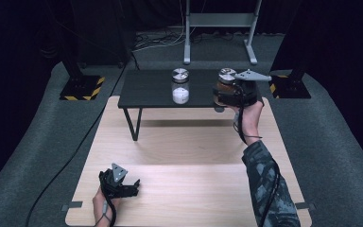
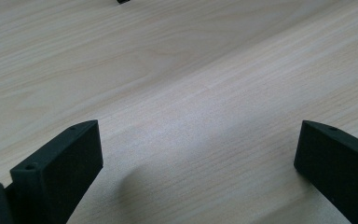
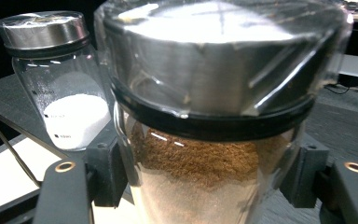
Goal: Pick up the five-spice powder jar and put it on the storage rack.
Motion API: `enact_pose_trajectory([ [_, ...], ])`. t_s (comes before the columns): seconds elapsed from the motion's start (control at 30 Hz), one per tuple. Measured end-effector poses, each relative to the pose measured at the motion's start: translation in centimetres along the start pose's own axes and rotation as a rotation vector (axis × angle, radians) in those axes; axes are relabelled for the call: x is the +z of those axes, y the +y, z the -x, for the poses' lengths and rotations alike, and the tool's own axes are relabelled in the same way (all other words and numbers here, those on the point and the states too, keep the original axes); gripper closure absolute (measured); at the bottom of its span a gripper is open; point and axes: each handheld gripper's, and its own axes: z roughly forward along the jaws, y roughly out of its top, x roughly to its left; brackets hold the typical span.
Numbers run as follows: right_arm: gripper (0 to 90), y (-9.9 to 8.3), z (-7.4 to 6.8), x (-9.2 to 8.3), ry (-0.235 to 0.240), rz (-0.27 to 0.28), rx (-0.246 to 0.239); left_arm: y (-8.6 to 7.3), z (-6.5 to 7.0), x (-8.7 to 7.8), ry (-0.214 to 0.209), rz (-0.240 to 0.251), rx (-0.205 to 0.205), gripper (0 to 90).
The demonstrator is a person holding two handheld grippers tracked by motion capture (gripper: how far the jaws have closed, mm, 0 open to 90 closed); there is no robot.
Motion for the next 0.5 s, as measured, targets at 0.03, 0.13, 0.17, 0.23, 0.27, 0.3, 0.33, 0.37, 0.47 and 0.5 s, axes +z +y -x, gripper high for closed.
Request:
enact_pose_trajectory([
  [0.03,30.0,0.1,-0.1,0.2,0.001,-0.005,-0.003,0.0,0.0,0.0,0.000,0.000,0.001,0.6],
  [0.13,30.0,0.3,-0.5,0.9,0.006,-0.013,-0.015,0.0,0.0,0.0,-0.001,0.000,0.003,0.6],
  [0.17,30.0,0.4,-0.6,1.1,0.008,-0.015,-0.017,0.0,0.0,0.0,-0.001,0.000,0.003,0.6],
  [0.23,30.1,0.4,-0.7,1.5,0.013,-0.020,-0.017,0.0,0.0,0.0,-0.001,0.000,0.004,0.6],
  [0.27,30.0,0.4,-0.8,1.6,0.015,-0.021,-0.018,0.0,0.0,0.0,-0.001,0.000,0.004,0.6],
  [0.3,30.1,0.4,-0.8,1.8,0.018,-0.022,-0.020,0.0,0.0,0.0,-0.001,0.001,0.004,0.6],
  [0.33,30.0,0.4,-0.8,2.0,0.023,-0.022,-0.020,0.0,0.0,0.0,-0.001,0.001,0.004,0.6],
  [0.37,30.1,0.4,-0.8,2.2,0.029,-0.023,-0.020,0.0,0.0,0.0,-0.001,0.001,0.005,0.6],
  [0.47,30.0,0.4,-0.9,2.5,0.033,-0.026,-0.024,0.0,0.0,0.0,0.000,0.001,0.005,0.6],
  [0.5,30.0,0.4,-1.0,2.7,0.035,-0.029,-0.028,0.0,0.0,0.0,0.000,0.001,0.005,0.6],
])
